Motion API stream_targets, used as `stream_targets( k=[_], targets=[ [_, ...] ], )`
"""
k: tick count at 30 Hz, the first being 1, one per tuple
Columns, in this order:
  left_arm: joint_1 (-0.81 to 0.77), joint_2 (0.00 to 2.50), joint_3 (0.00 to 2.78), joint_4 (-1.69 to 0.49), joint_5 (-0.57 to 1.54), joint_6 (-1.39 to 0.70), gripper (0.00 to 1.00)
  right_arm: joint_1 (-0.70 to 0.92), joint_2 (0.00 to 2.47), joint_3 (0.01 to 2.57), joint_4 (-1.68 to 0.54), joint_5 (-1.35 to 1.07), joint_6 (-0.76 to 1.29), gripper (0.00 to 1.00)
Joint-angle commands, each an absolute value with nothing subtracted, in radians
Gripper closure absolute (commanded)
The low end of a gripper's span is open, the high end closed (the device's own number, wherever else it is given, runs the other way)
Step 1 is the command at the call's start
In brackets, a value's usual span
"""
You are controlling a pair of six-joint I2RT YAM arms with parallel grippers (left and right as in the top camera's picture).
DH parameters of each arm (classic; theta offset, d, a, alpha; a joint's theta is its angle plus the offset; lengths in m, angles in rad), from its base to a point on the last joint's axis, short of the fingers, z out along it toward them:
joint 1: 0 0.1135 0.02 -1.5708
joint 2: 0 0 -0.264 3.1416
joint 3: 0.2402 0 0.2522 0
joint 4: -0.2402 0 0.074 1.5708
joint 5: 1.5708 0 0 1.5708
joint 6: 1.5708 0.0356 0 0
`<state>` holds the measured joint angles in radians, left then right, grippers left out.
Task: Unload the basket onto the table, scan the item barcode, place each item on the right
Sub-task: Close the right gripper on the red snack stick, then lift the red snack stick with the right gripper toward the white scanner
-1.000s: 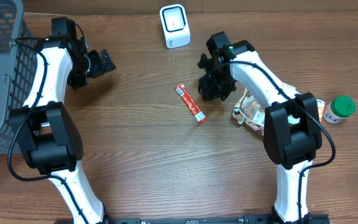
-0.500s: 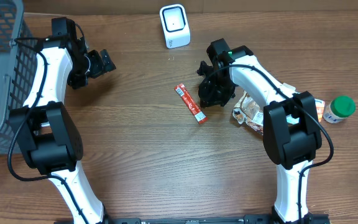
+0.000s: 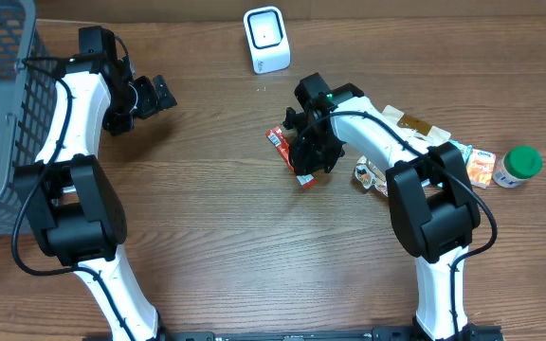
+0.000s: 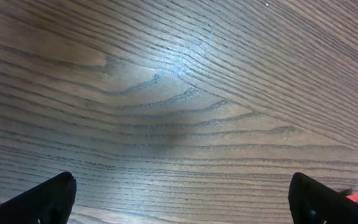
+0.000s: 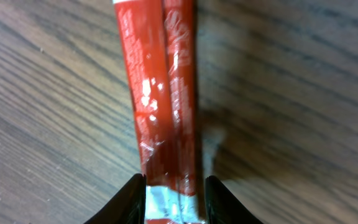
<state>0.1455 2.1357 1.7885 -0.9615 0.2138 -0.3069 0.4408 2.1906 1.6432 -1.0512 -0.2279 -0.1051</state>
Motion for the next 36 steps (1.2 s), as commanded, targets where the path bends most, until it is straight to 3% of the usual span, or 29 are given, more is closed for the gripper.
stream_targets(
  k=[1,13,17,20,26,27,29,31,33,36],
  targets=[
    [0.144,2.098,1.81,-0.961,0.226,-0.292,0.0,0.437,2.168,1.64,-1.045,-0.21,-0.112,0.68],
    [0.143,2.098,1.81,-0.961,0.226,-0.292,0.0,0.437,2.168,1.589,-1.051,-0.21,-0.113,0.7],
    [0.143,2.098,1.81,-0.961,0.226,-0.292,0.0,0.437,2.168,1.568,-1.033,-0.2,-0.113,0.89],
    [0.144,2.098,1.81,-0.961,0.226,-0.292,0.0,0.437,2.168,1.568,-1.032,-0.172,-0.113,0.96],
    [0.144,2.098,1.81,-0.961,0.226,-0.292,0.0,0.437,2.168,1.568,-1.031,-0.177,-0.112,0.96],
    [0.143,2.098,1.81,-0.961,0.226,-0.292,0.0,0.437,2.168,1.568,-1.028,-0.177,-0.112,0.85],
    [0.143,2.098,1.81,-0.961,0.226,-0.292,0.0,0.437,2.168,1.569,-1.022,-0.183,-0.112,0.79],
    [0.144,2.098,1.81,-0.961,0.226,-0.292,0.0,0.437,2.168,1.569,-1.022,-0.206,-0.112,0.84],
    [0.144,2.098,1.81,-0.961,0.226,-0.292,0.0,0.437,2.168,1.57,-1.018,-0.226,-0.112,0.96],
    [0.144,2.098,1.81,-0.961,0.226,-0.292,0.01,0.437,2.168,1.57,-1.012,-0.226,-0.113,0.96]
  ],
)
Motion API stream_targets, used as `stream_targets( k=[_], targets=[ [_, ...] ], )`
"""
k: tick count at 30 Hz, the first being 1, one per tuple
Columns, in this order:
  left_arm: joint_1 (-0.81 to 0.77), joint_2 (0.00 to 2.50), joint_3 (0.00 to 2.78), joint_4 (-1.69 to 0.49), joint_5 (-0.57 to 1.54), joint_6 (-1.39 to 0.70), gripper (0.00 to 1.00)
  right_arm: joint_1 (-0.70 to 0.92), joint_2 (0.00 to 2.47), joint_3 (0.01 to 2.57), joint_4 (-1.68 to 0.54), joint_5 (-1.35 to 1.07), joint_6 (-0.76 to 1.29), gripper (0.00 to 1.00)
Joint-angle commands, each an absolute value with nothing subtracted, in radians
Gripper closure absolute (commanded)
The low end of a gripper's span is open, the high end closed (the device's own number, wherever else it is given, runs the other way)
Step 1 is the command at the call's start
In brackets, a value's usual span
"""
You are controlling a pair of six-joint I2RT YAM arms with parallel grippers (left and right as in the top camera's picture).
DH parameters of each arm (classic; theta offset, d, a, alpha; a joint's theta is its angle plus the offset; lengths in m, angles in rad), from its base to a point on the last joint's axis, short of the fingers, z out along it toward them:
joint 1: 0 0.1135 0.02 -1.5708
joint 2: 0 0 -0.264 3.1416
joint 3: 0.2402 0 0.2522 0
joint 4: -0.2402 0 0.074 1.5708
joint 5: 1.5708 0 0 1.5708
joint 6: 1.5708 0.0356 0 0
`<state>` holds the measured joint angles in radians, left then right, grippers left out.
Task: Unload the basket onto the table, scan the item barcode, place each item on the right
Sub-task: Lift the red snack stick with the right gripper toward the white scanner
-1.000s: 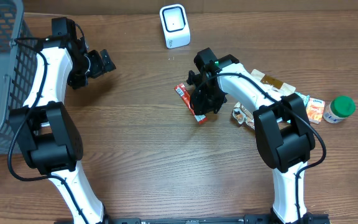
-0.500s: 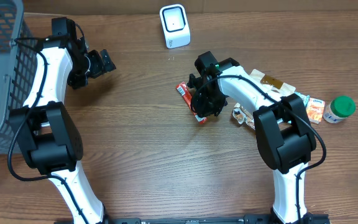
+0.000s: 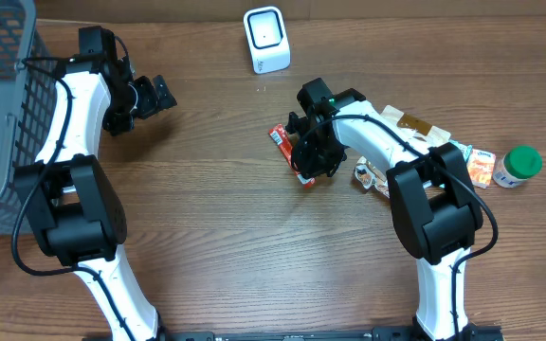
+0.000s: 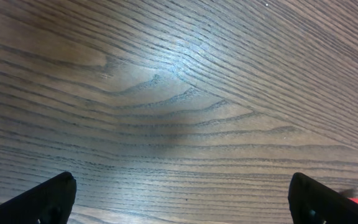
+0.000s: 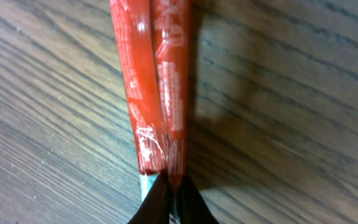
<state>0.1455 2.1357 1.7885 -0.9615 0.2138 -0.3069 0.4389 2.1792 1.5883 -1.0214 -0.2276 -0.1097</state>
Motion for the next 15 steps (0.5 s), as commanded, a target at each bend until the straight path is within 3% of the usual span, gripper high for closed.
stream_targets(
  k=[1,15],
  targets=[
    [0.144,2.098,1.81,-0.961,0.226,-0.291,0.0,0.437,2.168,1.571,-1.01,-0.226,-0.113,0.96],
    [0.144,2.098,1.81,-0.961,0.226,-0.292,0.0,0.437,2.166,1.81,-1.056,-0.112,-0.184,0.96]
  ],
)
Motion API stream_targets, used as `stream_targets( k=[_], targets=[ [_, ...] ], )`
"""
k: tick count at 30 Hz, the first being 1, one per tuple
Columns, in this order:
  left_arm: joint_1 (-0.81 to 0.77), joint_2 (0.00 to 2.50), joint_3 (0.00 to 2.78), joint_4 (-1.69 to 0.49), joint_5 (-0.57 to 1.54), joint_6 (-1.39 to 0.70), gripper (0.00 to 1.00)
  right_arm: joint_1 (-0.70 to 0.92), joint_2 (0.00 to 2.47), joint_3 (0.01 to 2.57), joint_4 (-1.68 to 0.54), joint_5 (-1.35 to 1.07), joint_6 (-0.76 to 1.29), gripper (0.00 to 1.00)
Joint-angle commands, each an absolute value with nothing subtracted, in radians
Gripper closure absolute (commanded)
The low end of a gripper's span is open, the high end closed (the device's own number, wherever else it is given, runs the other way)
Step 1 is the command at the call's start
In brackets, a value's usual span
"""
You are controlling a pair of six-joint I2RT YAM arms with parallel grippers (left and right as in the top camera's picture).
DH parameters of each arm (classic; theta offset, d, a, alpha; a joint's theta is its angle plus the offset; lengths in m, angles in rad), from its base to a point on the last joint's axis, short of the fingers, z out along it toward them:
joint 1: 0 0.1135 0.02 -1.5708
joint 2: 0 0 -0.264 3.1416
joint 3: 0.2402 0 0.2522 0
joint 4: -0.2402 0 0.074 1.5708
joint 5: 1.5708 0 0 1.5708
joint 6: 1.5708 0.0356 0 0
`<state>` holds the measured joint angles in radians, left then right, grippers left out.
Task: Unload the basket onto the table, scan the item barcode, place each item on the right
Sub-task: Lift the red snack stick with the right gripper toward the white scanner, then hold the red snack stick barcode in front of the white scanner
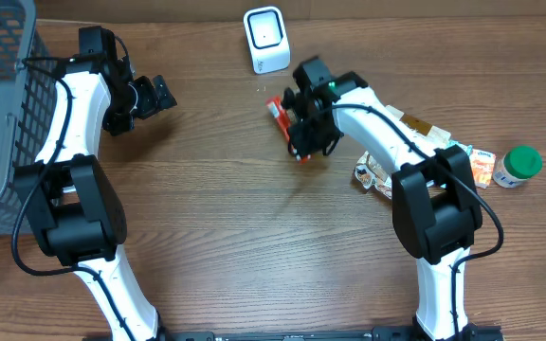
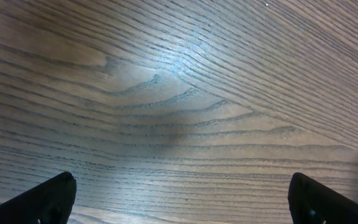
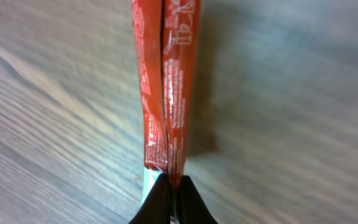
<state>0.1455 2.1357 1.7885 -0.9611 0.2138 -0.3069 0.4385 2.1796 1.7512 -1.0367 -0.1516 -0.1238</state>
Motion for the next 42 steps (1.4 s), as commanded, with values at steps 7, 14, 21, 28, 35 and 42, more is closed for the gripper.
stream_targets(
  k=[7,14,21,28,35,42],
  targets=[
    [0.144,2.098,1.81,-0.961,0.226,-0.292,0.0,0.437,2.166,1.969,-1.114,0.036,-0.276,0.97],
    [0.135,2.098,1.81,-0.961,0.226,-0.292,0.0,0.437,2.166,2.228,-1.231,0.044,-0.346,0.97],
    [0.145,2.098,1.81,-0.961,0.226,-0.292,0.0,0.437,2.185,2.196,-0.912,0.118,-0.509,0.96],
    [0.142,2.098,1.81,-0.961,0.226,-0.292,0.0,0.437,2.268,2.167,-0.707,0.349,-0.637,0.96],
    [0.144,2.098,1.81,-0.961,0.226,-0.292,0.0,0.439,2.381,2.167,-0.574,0.546,-0.72,0.96],
    [0.144,2.098,1.81,-0.961,0.226,-0.292,0.0,0.454,2.489,2.166,-0.444,0.706,-0.715,0.96]
  ],
)
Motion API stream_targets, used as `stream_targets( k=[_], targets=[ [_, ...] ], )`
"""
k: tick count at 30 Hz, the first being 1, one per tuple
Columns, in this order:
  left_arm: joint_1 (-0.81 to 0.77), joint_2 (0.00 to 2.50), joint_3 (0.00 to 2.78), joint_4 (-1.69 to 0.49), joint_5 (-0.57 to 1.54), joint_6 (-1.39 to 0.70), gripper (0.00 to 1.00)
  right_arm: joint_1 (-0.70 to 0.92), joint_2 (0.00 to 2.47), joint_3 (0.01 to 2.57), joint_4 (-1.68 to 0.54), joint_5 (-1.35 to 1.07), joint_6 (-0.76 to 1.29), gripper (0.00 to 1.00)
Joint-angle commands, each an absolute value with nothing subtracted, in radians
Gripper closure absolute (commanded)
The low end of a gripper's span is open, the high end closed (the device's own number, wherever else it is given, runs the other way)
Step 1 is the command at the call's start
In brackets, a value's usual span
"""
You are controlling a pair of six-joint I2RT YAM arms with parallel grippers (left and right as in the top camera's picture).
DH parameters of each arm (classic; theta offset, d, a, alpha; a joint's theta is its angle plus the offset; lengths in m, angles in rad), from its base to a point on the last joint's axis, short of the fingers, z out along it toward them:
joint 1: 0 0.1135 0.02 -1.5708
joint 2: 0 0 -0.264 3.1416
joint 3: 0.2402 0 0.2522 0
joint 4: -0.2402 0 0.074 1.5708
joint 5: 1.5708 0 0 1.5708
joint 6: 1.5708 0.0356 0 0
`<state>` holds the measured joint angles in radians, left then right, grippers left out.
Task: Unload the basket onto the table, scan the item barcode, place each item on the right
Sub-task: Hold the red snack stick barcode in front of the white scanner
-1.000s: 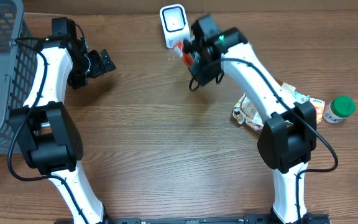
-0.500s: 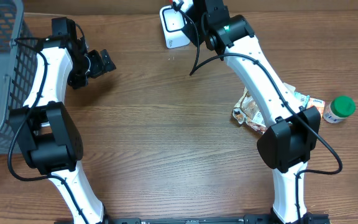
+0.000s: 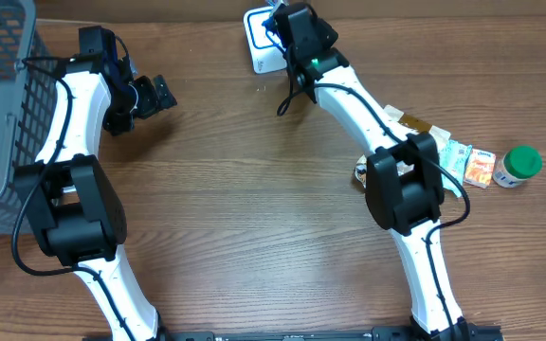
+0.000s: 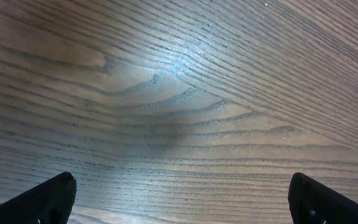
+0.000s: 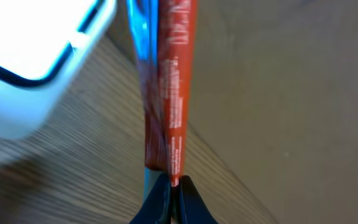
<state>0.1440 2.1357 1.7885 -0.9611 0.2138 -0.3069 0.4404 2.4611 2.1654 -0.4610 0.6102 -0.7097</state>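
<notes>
In the right wrist view my right gripper (image 5: 173, 184) is shut on the lower end of a long red snack packet (image 5: 171, 93), which stands edge-on. The packet is held up right beside the white barcode scanner (image 5: 30, 62). From overhead, the right gripper (image 3: 290, 21) sits at the scanner (image 3: 260, 55) at the table's back, and the packet is hidden behind it. My left gripper (image 3: 155, 95) hangs open at the back left; its dark fingertips (image 4: 50, 199) have only bare wood between them.
A grey wire basket stands at the left edge. A heap of other packets (image 3: 463, 161), a brown packet (image 3: 415, 123) and a green-lidded bottle (image 3: 518, 164) lie at the right.
My right gripper, still shut on the red packet, has moved from above the table's middle back to the scanner, which now fills the upper left of its wrist view. The left arm has not moved.
First my right gripper stood open around the end of the red packet lying on the table. Then it was shut on that end. After that it held the packet lifted nearer the scanner, and now right beside it. The left gripper stayed open and still.
</notes>
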Motion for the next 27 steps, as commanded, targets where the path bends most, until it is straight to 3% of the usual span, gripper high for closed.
stream_targets(
  k=[1,14,27],
  targets=[
    [0.144,2.098,1.81,-0.961,0.226,-0.292,0.0,0.46,2.498,2.166,-0.437,0.71,-0.715,0.96],
    [0.144,2.098,1.81,-0.961,0.226,-0.292,0.01,0.493,2.569,2.166,-0.312,0.794,-0.716,0.96],
    [0.144,2.098,1.81,-0.961,0.226,-0.292,0.0,0.498,2.611,2.165,-0.353,0.785,-0.67,0.96]
  ],
)
